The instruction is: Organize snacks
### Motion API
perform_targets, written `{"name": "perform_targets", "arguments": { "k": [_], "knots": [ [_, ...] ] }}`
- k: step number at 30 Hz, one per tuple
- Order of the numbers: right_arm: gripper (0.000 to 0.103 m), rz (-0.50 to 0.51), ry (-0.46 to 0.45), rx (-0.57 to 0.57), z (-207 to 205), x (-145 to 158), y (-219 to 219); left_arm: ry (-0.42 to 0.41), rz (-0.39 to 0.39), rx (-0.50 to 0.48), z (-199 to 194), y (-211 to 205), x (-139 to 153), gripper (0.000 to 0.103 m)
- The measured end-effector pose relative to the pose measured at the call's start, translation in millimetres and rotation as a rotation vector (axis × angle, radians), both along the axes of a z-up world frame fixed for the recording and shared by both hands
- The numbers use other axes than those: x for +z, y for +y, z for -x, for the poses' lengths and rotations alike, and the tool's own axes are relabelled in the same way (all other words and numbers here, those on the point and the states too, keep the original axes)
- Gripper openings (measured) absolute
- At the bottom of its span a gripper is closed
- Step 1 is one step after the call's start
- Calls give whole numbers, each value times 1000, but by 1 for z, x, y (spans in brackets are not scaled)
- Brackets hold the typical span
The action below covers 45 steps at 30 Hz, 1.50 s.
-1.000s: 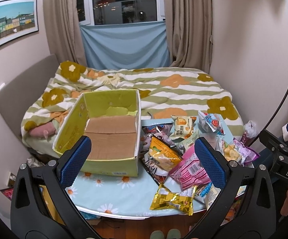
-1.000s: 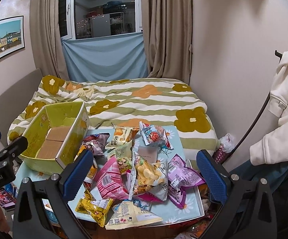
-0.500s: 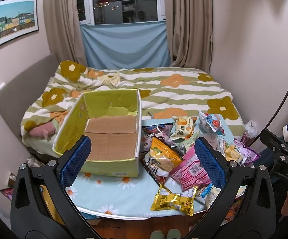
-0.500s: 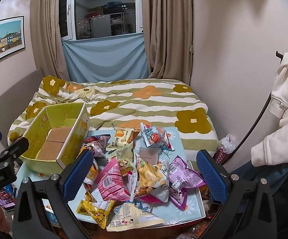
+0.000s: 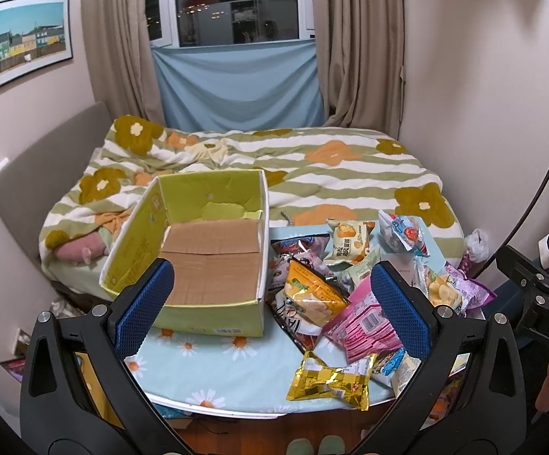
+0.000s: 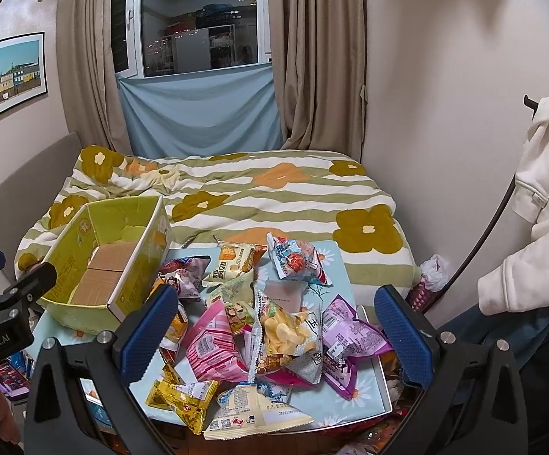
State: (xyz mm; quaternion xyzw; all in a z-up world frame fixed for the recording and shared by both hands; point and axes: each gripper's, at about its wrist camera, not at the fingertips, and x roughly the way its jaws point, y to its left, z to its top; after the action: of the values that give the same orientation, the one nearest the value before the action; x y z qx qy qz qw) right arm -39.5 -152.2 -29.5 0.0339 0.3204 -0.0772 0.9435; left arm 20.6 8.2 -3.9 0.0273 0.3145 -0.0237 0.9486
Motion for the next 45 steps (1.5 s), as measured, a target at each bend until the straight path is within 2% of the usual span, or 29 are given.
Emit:
{"name": "perform_targets", "arguments": {
  "k": [24, 28, 31, 36, 45],
  "knots": [
    [103, -13, -6, 11, 6, 3, -1, 10, -10, 2, 4, -1, -3, 103],
    [103, -11, 5, 2, 5, 0, -3, 46, 2, 1, 2, -1, -10, 103],
    [103, -27, 34, -1, 5, -9, -14, 113, 17, -22, -5, -5, -26, 103],
    [103, -88, 159, 7, -1, -43, -28, 275, 51, -80, -17, -17, -72, 103],
    [103, -207, 379, 21, -15, -125, -37, 543, 67, -202, -35, -46, -178, 103]
  ]
}}
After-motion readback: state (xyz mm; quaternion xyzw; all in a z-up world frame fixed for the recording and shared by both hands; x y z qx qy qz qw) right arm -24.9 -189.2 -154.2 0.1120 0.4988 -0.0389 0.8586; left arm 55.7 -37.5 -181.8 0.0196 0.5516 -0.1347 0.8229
